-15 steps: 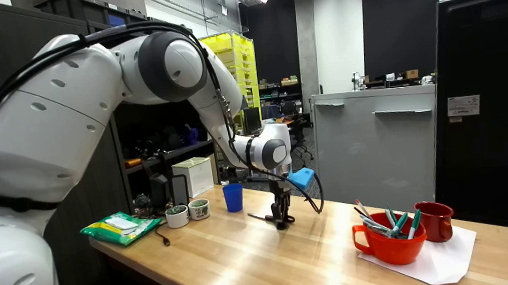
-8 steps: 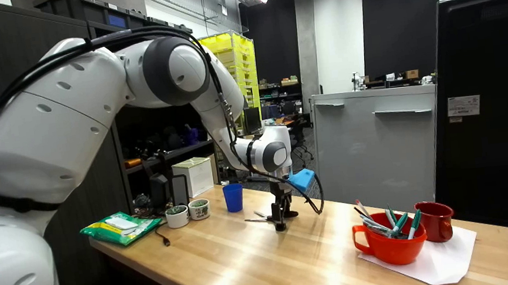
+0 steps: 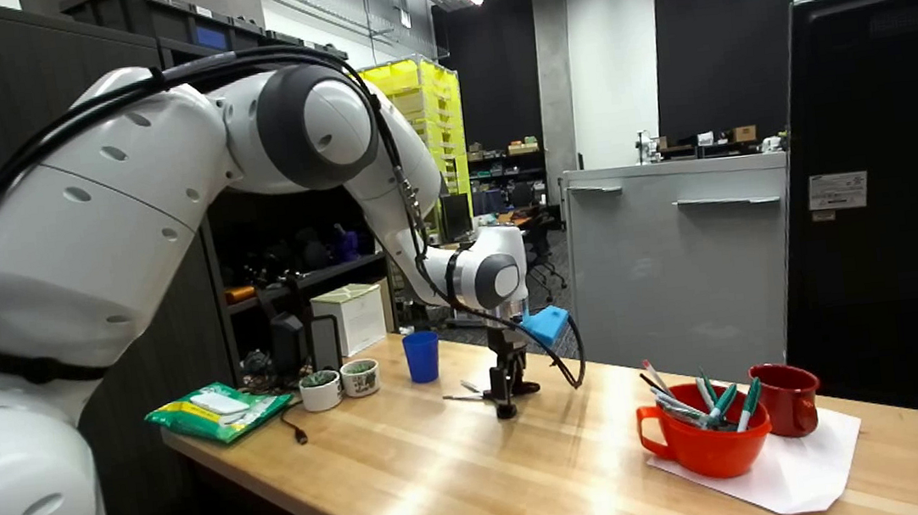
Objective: Open and close the scissors.
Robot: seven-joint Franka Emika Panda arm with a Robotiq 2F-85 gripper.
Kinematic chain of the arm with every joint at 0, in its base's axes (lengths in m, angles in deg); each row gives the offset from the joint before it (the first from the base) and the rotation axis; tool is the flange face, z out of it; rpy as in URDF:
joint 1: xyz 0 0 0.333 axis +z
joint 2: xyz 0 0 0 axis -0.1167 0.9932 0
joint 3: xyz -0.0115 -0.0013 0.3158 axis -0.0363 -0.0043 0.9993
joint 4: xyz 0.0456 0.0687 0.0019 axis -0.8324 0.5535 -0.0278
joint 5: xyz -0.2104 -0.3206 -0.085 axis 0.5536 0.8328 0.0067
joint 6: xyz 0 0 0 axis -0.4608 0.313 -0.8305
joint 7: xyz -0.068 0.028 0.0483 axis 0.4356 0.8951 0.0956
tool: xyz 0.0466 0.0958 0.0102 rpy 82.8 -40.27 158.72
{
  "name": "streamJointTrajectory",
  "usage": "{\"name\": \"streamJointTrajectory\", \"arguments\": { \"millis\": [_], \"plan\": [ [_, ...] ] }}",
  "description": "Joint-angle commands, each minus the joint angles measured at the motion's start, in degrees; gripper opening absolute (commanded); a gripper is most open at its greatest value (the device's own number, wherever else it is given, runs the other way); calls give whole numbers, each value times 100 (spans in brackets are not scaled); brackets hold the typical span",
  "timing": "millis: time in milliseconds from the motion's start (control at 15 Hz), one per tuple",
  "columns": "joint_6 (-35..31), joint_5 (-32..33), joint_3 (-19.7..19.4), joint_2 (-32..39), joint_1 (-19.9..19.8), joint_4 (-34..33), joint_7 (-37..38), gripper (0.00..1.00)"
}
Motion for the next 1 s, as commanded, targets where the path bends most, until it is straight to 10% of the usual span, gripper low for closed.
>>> {"name": "streamJointTrajectory", "arguments": {
  "millis": [0, 933],
  "plan": [
    [-30, 52, -2, 203, -25, 243, -94, 49],
    [-22, 72, -28, 119, -5, 300, -139, 13]
  ]
}}
